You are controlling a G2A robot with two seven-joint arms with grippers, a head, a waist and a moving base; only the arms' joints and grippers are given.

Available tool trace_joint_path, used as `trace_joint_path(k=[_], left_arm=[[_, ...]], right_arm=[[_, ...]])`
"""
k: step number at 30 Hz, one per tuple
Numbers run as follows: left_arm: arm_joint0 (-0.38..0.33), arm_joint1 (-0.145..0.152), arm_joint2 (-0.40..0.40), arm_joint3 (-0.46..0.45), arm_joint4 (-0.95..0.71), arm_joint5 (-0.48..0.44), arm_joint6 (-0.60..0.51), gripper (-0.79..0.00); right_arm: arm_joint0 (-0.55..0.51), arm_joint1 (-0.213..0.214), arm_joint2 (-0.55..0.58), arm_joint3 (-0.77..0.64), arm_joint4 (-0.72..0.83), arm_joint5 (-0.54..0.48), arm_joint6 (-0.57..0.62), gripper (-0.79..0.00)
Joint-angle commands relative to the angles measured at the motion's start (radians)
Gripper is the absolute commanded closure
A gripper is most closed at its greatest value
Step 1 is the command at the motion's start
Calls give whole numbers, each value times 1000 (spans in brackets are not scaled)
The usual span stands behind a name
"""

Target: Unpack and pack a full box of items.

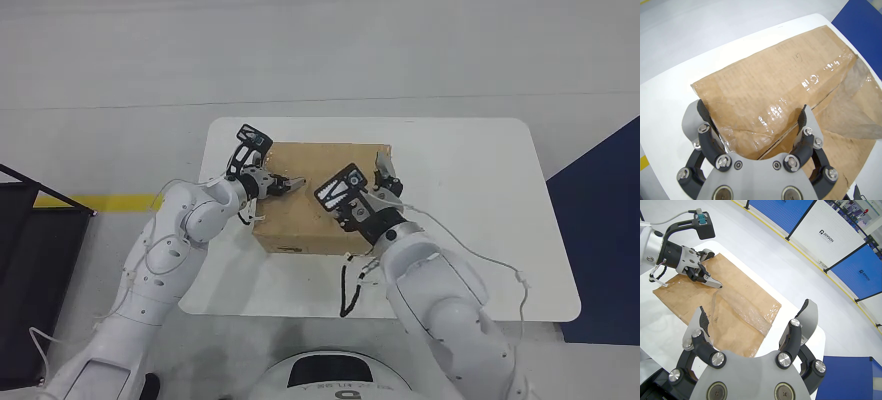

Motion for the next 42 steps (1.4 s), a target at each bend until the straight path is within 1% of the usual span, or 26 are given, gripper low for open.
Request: trace_joint_path(k=[1,3,4,6,7,8,9,10,11,13,15,17,19,26,27,29,30,33,36,38,42], left_arm=[[0,0,0,0,0,0,0,-785],[0,0,0,0,0,0,0,-785],[0,0,0,0,0,0,0,-785],[0,0,0,0,0,0,0,-785],[0,0,0,0,0,0,0,-785],[0,0,0,0,0,0,0,-785],[0,0,0,0,0,0,0,-785],[0,0,0,0,0,0,0,-785],[0,0,0,0,0,0,0,-785],[0,0,0,0,0,0,0,-785],[0,0,0,0,0,0,0,-785],[0,0,0,0,0,0,0,-785],[0,0,0,0,0,0,0,-785],[0,0,0,0,0,0,0,-785],[0,0,0,0,0,0,0,-785],[0,0,0,0,0,0,0,-785],[0,0,0,0,0,0,0,-785],[0,0,0,0,0,0,0,-785],[0,0,0,0,0,0,0,-785],[0,0,0,0,0,0,0,-785],[0,0,0,0,0,0,0,-785]], right_arm=[[-2,0,3,5,-2,4,-2,-785],[-25,-2,29,23,-5,81,3,-785],[-39,-5,43,15,69,107,-24,-785],[-67,-5,133,34,273,127,-71,-785],[-76,-4,187,51,398,104,-85,-785],[-82,-3,251,76,545,72,-91,-751],[-86,0,317,111,687,35,-90,-317],[-85,3,381,149,827,-4,-82,-188],[-83,5,435,193,960,-42,-72,0],[-75,12,509,262,1143,-130,-51,0],[-69,19,550,314,1225,-175,-25,0],[-64,23,567,329,1245,-175,-23,0],[-64,27,578,319,1201,-156,-47,0],[-64,27,578,319,1201,-156,-47,0],[-63,26,578,326,1205,-135,-68,0],[-36,25,550,365,1271,-116,-37,0],[-14,25,557,392,1314,-76,-35,0],[38,29,579,461,1443,15,47,0],[82,39,587,510,1412,130,119,0],[103,44,577,519,1365,171,143,0],[117,52,568,527,1339,221,162,0]])
